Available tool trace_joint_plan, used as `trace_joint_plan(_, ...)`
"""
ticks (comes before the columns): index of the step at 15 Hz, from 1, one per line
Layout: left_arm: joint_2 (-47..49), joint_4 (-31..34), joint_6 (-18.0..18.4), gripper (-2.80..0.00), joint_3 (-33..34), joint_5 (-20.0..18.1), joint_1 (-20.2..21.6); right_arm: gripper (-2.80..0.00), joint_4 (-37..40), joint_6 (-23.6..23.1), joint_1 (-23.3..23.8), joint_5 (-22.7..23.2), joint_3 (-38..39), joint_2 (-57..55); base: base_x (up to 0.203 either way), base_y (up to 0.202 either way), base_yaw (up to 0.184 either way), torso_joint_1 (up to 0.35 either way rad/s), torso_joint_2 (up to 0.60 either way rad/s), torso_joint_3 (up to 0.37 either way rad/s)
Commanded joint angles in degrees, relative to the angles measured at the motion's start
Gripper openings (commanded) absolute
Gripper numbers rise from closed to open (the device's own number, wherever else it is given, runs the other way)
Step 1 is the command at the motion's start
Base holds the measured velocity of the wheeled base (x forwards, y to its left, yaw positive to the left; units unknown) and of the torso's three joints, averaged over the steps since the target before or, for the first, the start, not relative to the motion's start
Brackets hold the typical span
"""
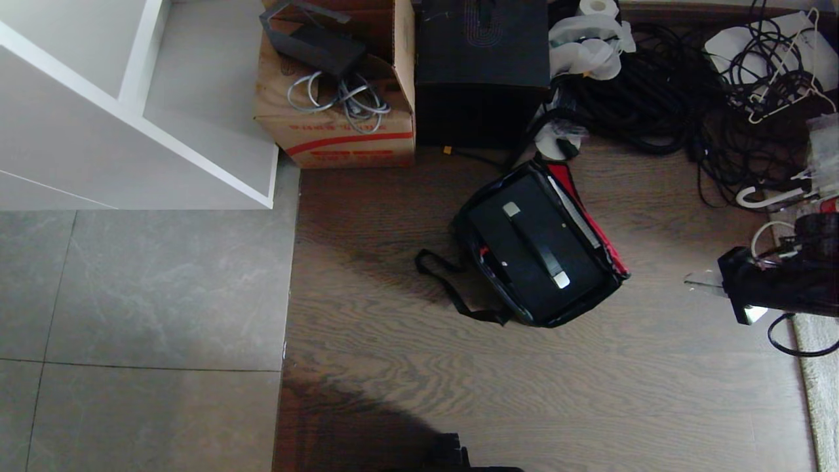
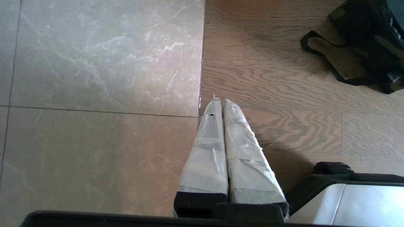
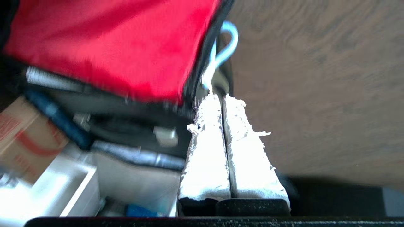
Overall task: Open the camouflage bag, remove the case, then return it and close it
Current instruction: Close the top of the storage box
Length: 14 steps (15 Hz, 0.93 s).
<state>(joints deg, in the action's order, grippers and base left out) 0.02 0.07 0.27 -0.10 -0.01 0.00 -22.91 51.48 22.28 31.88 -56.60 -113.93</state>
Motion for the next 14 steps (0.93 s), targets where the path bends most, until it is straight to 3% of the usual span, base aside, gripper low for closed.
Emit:
trace_joint_plan(1,-0.02,0.01,0.00,-2.80,0.01,0.01,0.00,-2.80,-0.09,0.23,-2.18,-3.90,-1.35,-2.93,0.000,0.000,0.000,0.000,0.00,0.000)
trace_joint_plan(5,-0.02,0.01,0.00,-2.80,0.01,0.01,0.00,-2.80,-0.90,-0.62,-4.22,-9.75,-4.87,-9.14,0.000,0.000,0.000,0.000,0.00,0.000)
trace_joint_plan(6,-0.02,0.01,0.00,-2.80,0.01,0.01,0.00,0.00,-0.60,-0.69,-4.70,-11.97,-7.01,-11.84,0.000,0.000,0.000,0.000,0.00,0.000)
trace_joint_plan(11,-0.02,0.01,0.00,-2.80,0.04,0.01,0.00,0.00,-0.88,-0.18,-5.86,-13.66,-17.14,-20.11,0.000,0.000,0.000,0.000,0.00,0.000)
trace_joint_plan(14,-0.02,0.01,0.00,-2.80,0.01,0.01,0.00,0.00,-1.67,5.41,-7.68,-13.61,-20.03,-21.32,0.000,0.000,0.000,0.000,0.00,0.000)
